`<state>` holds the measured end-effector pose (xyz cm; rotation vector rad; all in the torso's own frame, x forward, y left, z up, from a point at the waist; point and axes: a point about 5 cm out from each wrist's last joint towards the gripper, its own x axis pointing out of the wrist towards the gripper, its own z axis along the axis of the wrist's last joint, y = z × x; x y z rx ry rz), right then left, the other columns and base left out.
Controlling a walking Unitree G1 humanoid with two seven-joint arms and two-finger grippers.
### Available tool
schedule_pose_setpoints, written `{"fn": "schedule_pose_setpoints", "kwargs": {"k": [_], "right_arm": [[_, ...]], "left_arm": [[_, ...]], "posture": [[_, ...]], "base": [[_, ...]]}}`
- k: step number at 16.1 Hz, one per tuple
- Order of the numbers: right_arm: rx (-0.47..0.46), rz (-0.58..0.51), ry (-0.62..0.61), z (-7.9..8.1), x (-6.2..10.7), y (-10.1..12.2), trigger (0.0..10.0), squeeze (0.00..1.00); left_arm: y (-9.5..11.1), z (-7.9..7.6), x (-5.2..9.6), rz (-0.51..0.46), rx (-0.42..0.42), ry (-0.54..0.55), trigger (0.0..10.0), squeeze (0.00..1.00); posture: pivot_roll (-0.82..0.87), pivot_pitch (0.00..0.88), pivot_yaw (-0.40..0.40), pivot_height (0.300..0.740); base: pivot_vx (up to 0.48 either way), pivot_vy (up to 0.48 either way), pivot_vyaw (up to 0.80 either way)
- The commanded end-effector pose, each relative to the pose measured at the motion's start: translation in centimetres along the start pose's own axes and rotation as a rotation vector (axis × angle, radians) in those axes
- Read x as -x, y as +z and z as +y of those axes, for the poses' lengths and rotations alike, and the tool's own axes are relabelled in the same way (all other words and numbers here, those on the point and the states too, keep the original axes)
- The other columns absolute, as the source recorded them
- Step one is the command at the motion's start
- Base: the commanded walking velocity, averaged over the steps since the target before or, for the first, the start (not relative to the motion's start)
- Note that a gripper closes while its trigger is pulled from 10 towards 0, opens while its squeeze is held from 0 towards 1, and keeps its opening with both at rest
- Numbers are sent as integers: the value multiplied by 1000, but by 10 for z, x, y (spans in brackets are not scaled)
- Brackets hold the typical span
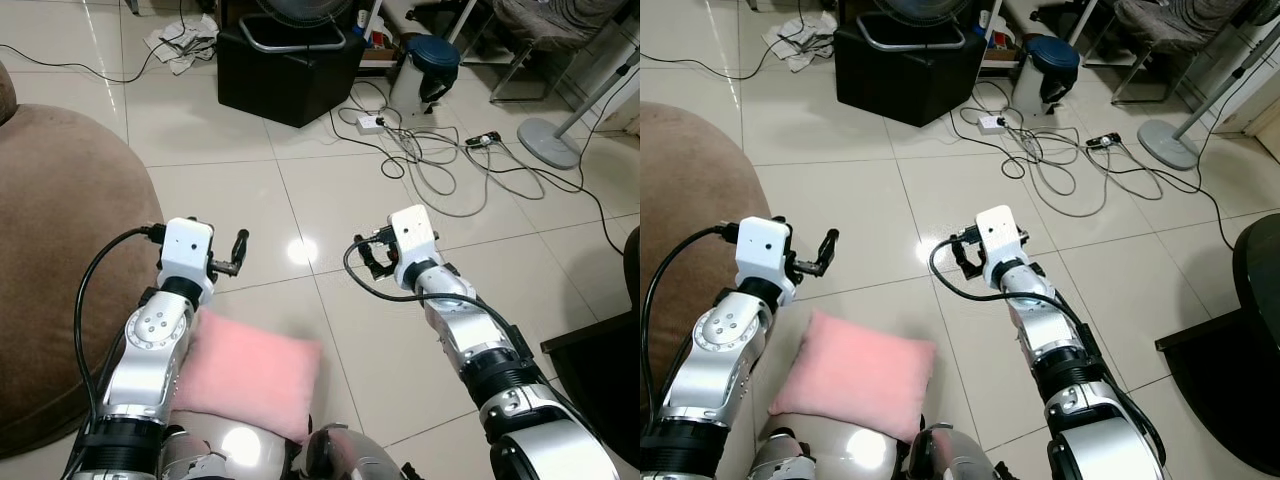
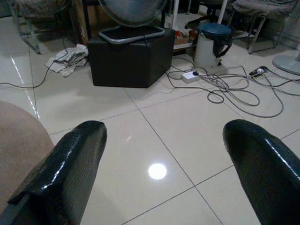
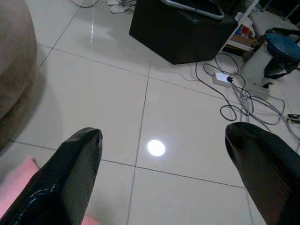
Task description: Move the pillow to the sofa from floor
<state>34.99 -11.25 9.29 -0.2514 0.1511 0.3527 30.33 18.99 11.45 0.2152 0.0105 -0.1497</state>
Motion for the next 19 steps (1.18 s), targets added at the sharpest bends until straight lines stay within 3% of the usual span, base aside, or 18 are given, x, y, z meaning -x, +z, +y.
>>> {"fn": "schedule_pose_setpoints", "kwargs": {"k": [1,4,5,16,19], "right_arm": [[22,13,-48,-13,3,-4,10000,0],[-16,-1,-45,-13,3,-3,10000,0],[-38,-54,-14,-10,5,1,10000,0],[-6,12,-42,-10,4,-7,10000,0],[-63,-94,-12,-10,7,3,10000,0]], "left_arm": [[-3,-9,-1,10,-6,-37,10000,0],[-4,-12,-2,12,1,-39,10000,0],[-3,-16,-3,7,10,-51,10000,0],[-3,-16,-4,9,-3,-57,10000,0],[-3,-16,-3,9,-3,-59,10000,0]], "posture": [[129,171,-246,740],[120,172,-245,740],[115,171,-243,740],[104,185,-235,740],[104,185,-233,740]], "base": [[0,0,0],[0,0,0],[0,0,0],[0,0,0],[0,0,0]]}}
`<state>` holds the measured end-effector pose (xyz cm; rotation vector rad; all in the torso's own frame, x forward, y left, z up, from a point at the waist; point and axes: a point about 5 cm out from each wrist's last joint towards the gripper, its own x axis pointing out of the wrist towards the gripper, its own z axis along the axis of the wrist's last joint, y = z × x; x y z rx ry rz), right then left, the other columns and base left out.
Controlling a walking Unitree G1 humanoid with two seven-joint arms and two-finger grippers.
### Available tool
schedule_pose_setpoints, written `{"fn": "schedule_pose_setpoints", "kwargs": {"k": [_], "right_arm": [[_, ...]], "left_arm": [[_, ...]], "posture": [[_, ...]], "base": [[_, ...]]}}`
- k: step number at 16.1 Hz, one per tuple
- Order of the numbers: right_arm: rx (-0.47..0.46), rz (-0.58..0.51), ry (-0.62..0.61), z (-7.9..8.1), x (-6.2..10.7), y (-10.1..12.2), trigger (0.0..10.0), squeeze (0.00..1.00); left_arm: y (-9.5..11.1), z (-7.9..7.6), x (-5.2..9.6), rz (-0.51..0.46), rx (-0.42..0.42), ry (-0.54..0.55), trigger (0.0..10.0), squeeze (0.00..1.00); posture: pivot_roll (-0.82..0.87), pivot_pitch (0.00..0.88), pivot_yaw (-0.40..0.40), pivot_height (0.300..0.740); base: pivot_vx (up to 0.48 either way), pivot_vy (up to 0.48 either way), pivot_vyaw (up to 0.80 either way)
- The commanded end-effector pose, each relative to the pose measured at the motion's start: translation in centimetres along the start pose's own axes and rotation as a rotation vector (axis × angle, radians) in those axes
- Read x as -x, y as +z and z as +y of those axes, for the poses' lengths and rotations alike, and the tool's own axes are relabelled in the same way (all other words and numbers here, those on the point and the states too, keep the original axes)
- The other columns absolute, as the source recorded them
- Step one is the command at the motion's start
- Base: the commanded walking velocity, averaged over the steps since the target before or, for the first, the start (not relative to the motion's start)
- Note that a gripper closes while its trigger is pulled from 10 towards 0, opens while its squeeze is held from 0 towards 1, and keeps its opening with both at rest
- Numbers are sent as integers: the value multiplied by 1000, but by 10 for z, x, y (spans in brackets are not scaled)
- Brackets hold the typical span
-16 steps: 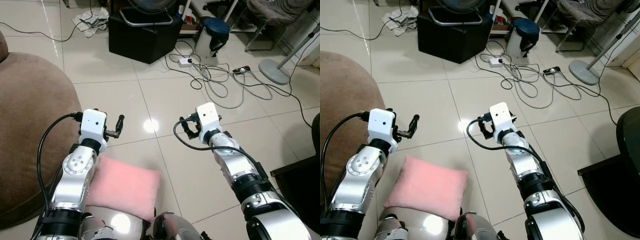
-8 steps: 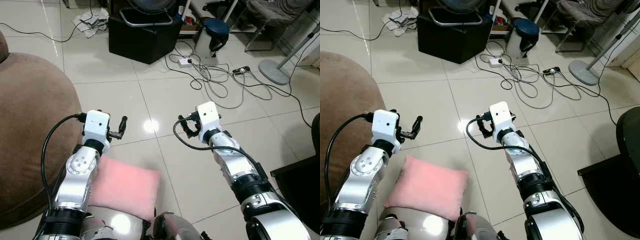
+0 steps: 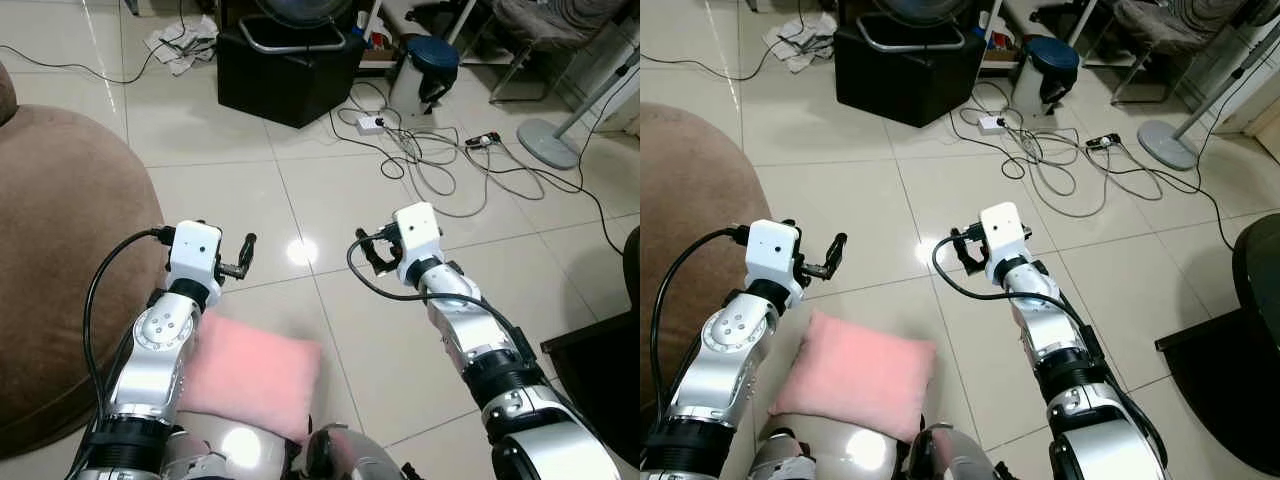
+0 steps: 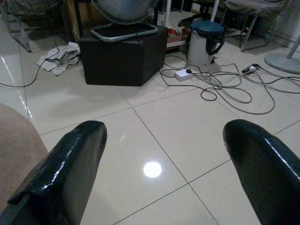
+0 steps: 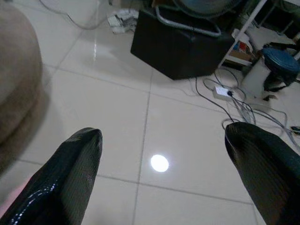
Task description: Move the pillow to the sofa from floor
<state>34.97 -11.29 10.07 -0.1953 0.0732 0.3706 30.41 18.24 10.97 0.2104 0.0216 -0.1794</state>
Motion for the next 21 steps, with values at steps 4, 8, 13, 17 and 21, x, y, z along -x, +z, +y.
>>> {"fn": "schedule_pose_setpoints", "kwargs": {"k": [4,8,13,17,21], "right_arm": [[-4,11,-22,-8,6,-7,10000,0],[4,30,-14,-8,7,-10,10000,0],[5,29,1,-5,9,-11,10000,0],[7,39,10,-3,11,-14,10000,0],[8,42,22,-1,11,-15,10000,0]], "left_arm": [[0,-9,-2,-3,5,-27,10000,0],[1,-11,-1,-11,1,-43,10000,0],[6,-11,-1,-39,-9,-55,10000,0],[6,-12,-1,-45,-8,-55,10000,0],[7,-13,-1,-50,-20,-57,10000,0]], "posture": [[100,191,-231,740],[97,194,-230,740],[92,198,-232,740],[89,202,-236,740],[88,201,-238,740]], "base": [[0,0,0],[0,-120,0],[0,-480,0],[0,-480,0],[0,-472,0]]}}
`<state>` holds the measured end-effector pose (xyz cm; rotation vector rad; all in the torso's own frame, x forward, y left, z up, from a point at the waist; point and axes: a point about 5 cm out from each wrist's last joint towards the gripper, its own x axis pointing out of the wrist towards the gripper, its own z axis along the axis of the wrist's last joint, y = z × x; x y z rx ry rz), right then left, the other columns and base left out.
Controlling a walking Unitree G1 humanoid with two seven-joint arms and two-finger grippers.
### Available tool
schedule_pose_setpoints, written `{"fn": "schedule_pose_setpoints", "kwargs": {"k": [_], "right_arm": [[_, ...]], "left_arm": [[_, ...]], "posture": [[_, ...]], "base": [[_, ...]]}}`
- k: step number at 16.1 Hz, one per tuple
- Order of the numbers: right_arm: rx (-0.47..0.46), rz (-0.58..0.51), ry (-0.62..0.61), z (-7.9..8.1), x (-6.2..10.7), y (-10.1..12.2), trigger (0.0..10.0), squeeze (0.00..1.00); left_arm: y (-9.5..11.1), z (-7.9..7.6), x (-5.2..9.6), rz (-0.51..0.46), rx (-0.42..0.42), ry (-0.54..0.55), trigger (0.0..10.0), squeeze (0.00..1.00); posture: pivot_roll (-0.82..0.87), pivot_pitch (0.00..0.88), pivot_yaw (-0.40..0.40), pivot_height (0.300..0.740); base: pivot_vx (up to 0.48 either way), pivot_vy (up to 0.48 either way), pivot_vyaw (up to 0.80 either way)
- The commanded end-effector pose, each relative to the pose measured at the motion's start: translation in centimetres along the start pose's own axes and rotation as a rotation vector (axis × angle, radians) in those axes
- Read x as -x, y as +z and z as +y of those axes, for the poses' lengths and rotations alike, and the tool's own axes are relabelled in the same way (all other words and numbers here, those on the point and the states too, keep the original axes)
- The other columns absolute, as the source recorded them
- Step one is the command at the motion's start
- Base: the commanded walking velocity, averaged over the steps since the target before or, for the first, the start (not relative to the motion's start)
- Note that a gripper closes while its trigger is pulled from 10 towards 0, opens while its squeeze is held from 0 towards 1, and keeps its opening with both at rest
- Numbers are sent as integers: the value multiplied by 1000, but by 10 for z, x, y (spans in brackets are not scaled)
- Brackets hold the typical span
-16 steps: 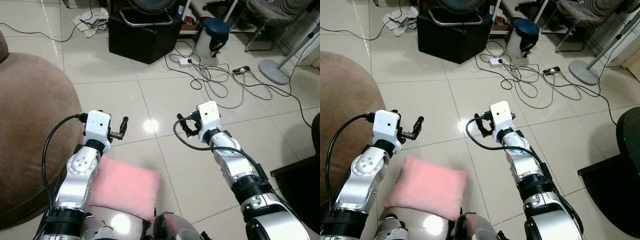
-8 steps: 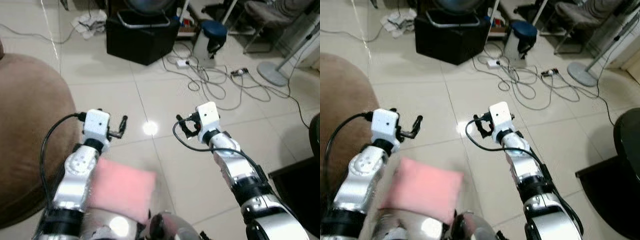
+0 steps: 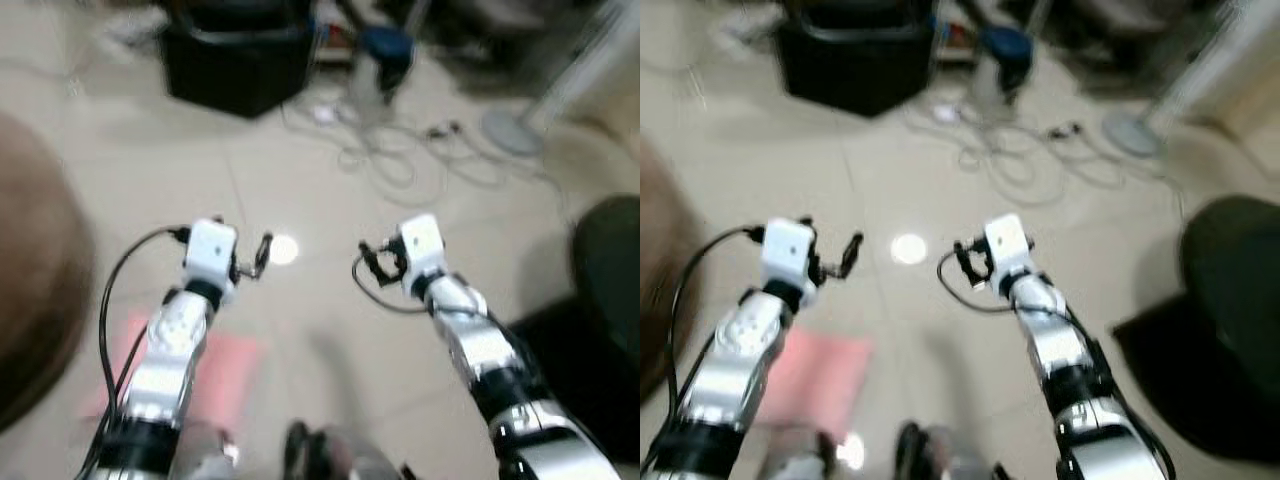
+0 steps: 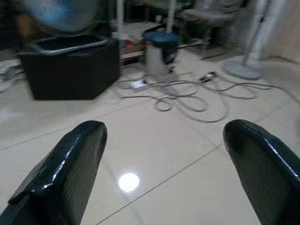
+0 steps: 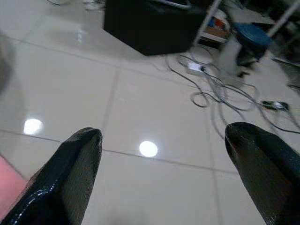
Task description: Move the pillow to the sofa from floor
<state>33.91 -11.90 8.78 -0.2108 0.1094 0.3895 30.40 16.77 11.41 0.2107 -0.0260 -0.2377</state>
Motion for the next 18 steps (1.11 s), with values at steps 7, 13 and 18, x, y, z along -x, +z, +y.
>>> {"fn": "schedule_pose_setpoints", "kwargs": {"k": [7,13,18], "right_arm": [[5,13,18,2,2,-2,10000,0],[10,22,21,4,4,-4,10000,0],[14,25,24,6,3,-4,10000,0]], "left_arm": [[-4,-1,1,19,-26,-4,10000,0],[-5,2,0,33,-21,29,10000,0],[-4,1,0,26,-31,29,10000,0]], "posture": [[87,204,-238,740],[82,208,-237,740],[87,205,-235,740]], "base": [[130,-419,0],[56,-56,0],[189,0,0]]}}
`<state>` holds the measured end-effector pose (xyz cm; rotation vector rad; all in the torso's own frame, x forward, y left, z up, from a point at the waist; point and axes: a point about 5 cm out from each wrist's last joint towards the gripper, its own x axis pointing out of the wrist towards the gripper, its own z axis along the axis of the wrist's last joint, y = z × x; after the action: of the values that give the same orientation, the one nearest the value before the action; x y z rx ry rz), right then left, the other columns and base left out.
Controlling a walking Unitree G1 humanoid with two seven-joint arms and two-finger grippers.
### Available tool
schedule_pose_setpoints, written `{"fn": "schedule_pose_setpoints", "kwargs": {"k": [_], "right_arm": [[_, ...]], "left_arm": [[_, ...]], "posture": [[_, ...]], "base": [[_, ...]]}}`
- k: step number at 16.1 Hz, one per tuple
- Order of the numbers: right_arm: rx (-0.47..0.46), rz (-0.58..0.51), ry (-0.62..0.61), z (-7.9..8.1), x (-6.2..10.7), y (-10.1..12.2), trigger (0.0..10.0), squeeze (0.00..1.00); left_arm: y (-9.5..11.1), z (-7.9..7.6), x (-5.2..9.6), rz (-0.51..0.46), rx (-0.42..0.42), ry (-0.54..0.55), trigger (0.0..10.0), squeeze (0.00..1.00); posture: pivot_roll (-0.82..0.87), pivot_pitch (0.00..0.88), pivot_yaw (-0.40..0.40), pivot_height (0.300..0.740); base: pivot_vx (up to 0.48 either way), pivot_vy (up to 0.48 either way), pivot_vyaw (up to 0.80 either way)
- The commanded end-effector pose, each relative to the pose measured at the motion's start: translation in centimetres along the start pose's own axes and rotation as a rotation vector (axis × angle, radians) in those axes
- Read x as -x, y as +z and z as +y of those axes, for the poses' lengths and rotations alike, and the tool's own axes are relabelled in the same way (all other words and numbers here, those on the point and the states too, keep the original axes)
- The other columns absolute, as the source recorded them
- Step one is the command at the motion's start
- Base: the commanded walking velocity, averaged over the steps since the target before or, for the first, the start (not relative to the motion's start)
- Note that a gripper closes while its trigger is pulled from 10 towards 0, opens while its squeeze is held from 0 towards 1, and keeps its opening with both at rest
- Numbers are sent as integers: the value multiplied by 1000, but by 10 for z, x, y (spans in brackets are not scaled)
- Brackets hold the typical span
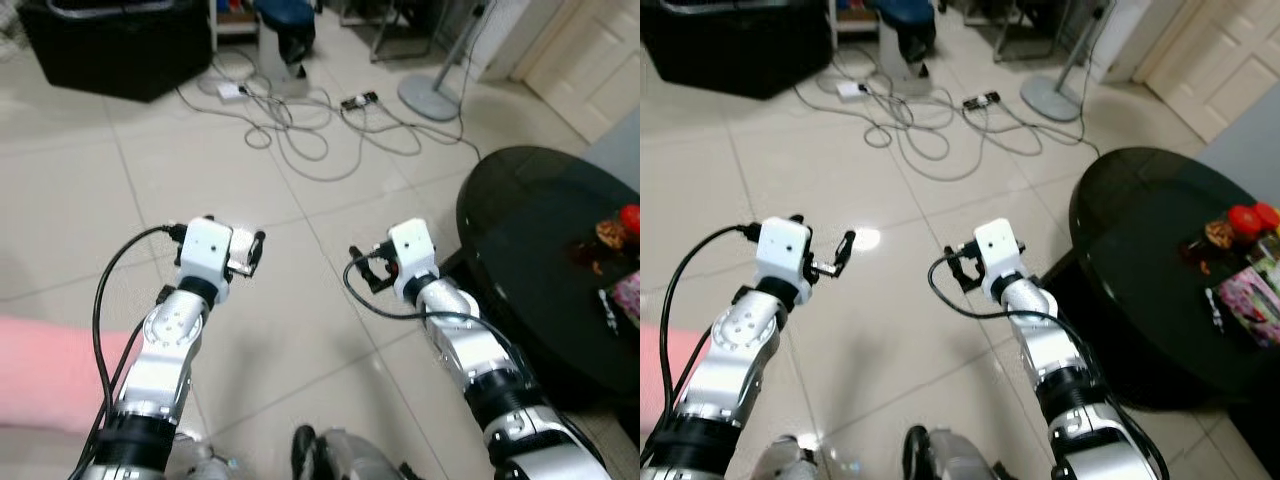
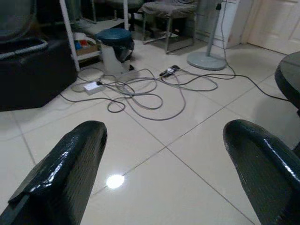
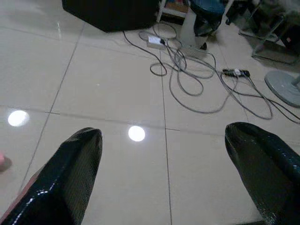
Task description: Move the pillow to the sofa from floor
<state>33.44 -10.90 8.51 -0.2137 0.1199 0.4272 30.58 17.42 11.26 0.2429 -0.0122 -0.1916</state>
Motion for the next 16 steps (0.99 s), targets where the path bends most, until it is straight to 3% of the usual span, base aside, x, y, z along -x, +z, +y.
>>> {"fn": "schedule_pose_setpoints", "kwargs": {"k": [1,7,10,16], "right_arm": [[11,19,-14,-5,3,-4,10000,0],[16,13,-20,-6,1,-2,10000,0],[-34,-18,-24,-7,-1,5,10000,0],[-3,25,-45,-10,-1,0,10000,0]], "left_arm": [[-1,-5,0,3,3,-10,10000,0],[-1,-4,-1,2,-4,5,10000,0],[1,-6,-2,-8,0,2,10000,0],[2,-6,-2,-11,0,-3,10000,0]], "posture": [[90,204,-235,740],[98,191,-241,740],[99,189,-242,740],[95,196,-240,740]], "base": [[472,0,0],[0,0,0],[0,0,0],[0,0,0]]}}
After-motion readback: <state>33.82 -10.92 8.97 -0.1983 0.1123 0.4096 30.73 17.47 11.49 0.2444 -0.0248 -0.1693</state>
